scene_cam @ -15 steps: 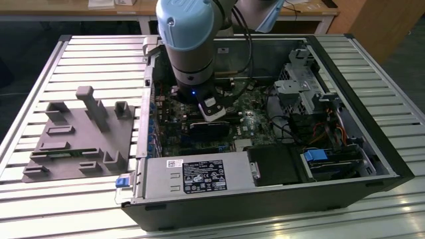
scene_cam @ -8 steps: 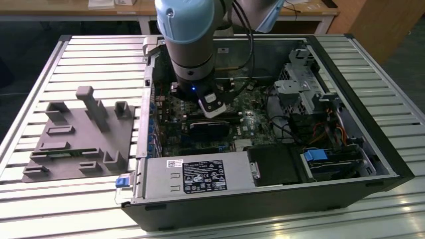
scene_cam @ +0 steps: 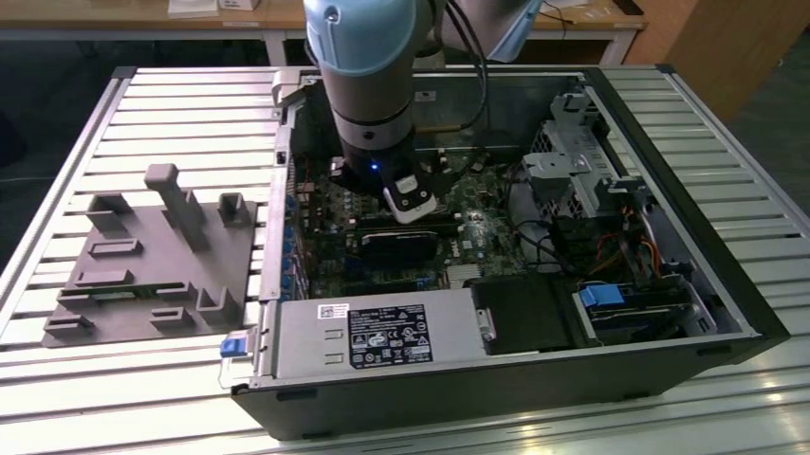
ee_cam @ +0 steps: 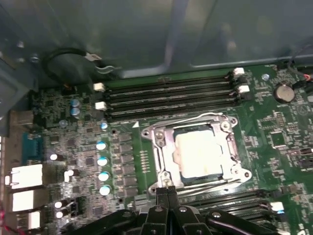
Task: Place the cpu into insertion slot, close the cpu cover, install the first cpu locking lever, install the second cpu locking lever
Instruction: 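Install the second cpu locking lever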
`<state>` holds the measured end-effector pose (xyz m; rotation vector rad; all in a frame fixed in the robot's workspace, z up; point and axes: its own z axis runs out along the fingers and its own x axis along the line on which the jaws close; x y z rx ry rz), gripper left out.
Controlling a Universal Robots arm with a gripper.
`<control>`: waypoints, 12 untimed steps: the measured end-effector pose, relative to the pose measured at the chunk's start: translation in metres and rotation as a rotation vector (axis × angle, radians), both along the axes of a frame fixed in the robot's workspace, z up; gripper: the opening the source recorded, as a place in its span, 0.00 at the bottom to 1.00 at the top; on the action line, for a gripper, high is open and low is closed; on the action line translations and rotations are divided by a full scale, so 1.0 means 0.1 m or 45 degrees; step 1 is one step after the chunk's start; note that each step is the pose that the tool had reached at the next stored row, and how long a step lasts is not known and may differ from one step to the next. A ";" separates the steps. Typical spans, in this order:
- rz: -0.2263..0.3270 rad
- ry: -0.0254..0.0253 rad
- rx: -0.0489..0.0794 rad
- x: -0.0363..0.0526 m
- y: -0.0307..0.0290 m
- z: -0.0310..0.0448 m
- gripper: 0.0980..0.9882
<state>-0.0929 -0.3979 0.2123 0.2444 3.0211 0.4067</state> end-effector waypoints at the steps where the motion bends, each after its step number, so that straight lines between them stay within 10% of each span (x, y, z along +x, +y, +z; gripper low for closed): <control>1: -0.002 0.0000 -0.001 0.023 0.000 0.000 0.00; 12: -0.015 0.0000 -0.006 0.282 0.005 0.000 0.00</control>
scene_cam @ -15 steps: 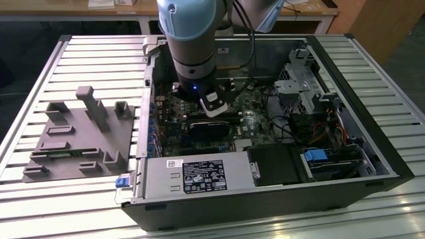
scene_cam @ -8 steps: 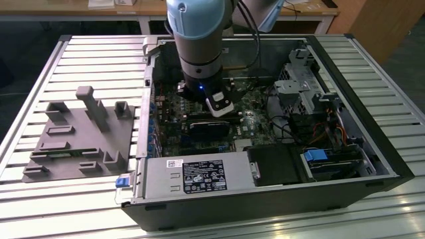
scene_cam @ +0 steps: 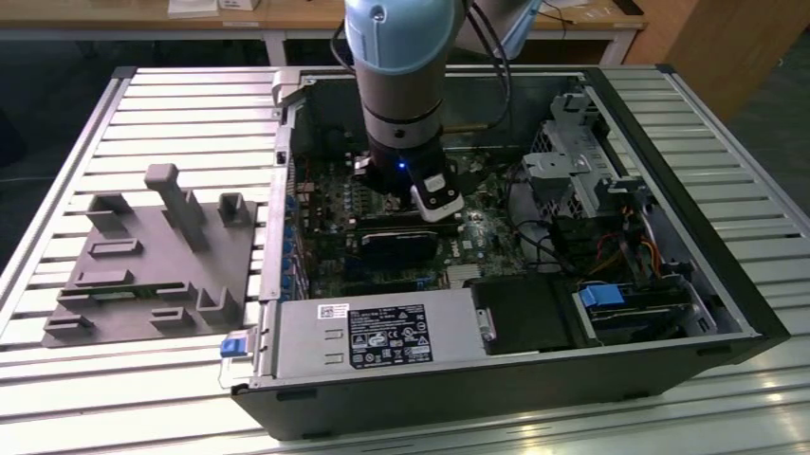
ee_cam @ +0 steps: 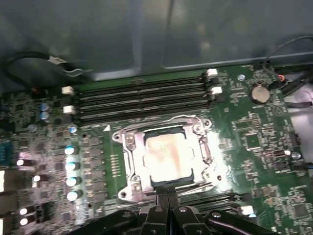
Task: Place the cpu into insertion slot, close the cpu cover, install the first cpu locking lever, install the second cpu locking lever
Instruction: 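Install the second cpu locking lever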
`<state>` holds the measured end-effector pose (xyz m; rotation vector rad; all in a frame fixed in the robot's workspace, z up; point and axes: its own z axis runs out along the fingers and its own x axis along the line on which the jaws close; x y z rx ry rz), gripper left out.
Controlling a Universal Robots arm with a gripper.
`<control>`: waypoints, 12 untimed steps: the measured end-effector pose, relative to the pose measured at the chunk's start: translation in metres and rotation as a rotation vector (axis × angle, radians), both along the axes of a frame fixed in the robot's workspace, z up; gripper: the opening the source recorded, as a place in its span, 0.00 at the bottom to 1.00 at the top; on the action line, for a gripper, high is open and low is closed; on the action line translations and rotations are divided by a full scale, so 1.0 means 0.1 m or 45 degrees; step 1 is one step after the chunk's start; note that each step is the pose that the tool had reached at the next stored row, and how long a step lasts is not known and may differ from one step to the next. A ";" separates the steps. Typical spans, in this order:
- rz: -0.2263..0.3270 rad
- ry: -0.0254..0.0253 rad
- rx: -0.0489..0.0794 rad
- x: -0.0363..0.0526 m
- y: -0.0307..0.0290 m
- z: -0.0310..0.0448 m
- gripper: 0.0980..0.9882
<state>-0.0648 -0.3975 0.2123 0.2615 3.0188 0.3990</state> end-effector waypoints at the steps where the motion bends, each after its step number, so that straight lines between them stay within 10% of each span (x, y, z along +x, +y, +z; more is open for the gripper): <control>1: -0.001 0.0001 -0.001 0.015 0.004 0.000 0.00; 12: -0.005 0.0000 -0.068 0.065 0.166 0.001 0.00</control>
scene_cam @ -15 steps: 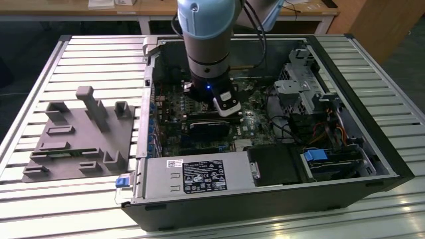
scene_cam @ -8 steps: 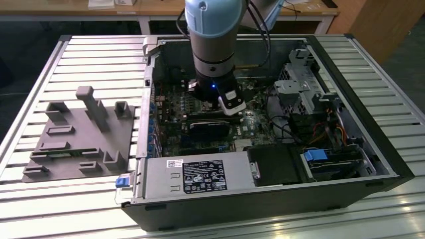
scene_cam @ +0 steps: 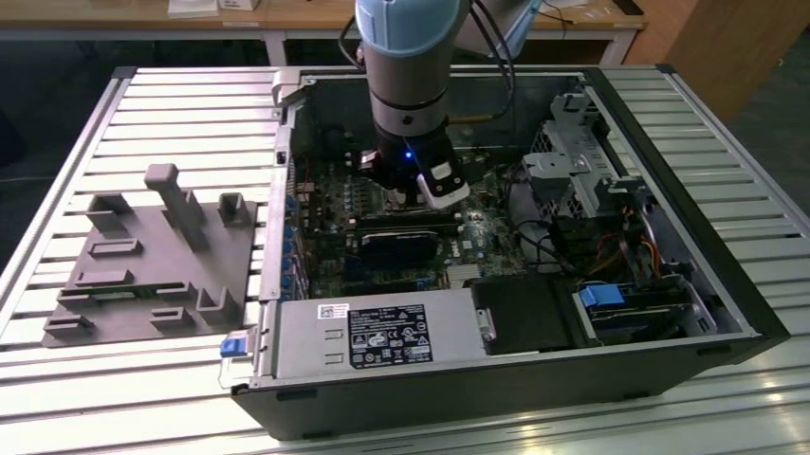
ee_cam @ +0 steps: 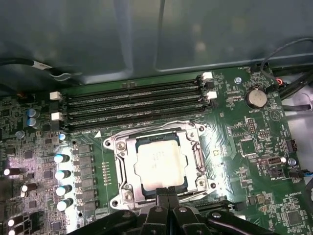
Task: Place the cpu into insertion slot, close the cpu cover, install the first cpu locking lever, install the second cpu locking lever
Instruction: 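Install the second cpu locking lever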
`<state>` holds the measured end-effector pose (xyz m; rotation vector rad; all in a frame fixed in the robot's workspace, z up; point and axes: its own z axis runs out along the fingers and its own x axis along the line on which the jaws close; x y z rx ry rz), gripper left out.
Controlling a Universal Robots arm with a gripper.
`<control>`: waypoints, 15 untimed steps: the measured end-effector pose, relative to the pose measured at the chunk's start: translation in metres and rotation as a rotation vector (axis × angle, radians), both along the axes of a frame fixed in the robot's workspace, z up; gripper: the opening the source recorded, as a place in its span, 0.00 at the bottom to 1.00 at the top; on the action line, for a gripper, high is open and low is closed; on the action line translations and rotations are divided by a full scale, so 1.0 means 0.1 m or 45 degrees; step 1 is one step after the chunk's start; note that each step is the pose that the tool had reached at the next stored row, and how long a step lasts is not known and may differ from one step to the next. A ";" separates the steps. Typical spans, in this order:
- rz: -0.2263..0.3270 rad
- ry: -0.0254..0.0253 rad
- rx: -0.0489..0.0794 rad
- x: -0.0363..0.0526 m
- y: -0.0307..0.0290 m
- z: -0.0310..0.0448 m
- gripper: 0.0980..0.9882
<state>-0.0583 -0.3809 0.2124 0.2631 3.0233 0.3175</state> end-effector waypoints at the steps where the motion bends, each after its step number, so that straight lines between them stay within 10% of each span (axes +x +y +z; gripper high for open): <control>1: 0.000 -0.0001 -0.010 0.004 0.016 0.000 0.00; 5: 0.000 0.0000 -0.045 0.017 0.081 0.000 0.00; 15: 0.000 0.0000 -0.076 0.032 0.285 0.000 0.00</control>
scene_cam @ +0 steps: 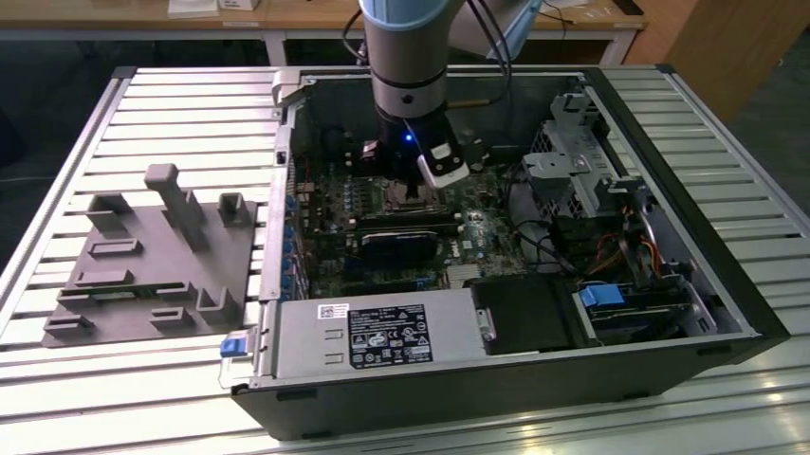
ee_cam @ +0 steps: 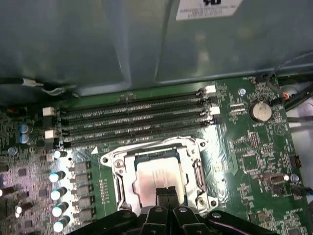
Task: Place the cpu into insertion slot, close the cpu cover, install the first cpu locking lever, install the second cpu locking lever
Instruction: 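Install the second cpu locking lever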
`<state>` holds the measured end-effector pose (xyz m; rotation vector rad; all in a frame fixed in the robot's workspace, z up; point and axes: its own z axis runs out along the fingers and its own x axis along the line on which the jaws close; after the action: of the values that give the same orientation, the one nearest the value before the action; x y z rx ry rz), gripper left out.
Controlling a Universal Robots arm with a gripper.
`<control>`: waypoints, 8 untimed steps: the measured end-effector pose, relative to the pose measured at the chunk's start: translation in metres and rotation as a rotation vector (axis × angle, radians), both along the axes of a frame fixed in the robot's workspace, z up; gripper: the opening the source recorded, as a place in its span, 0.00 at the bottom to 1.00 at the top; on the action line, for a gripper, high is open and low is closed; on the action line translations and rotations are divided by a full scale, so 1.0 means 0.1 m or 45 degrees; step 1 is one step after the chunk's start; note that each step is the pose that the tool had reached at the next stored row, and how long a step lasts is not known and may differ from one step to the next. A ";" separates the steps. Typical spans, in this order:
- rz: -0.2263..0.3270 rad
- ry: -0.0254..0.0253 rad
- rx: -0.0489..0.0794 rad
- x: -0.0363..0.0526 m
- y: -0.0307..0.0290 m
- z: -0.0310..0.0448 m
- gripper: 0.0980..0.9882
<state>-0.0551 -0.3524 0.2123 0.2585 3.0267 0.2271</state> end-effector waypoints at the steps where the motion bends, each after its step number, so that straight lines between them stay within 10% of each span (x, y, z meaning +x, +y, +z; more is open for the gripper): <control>1: 0.000 0.0000 -0.007 0.003 0.032 0.000 0.00; 8: 0.000 0.0000 -0.026 0.007 0.065 0.028 0.00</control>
<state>-0.0544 -0.3459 0.2151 0.2569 3.0272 0.1966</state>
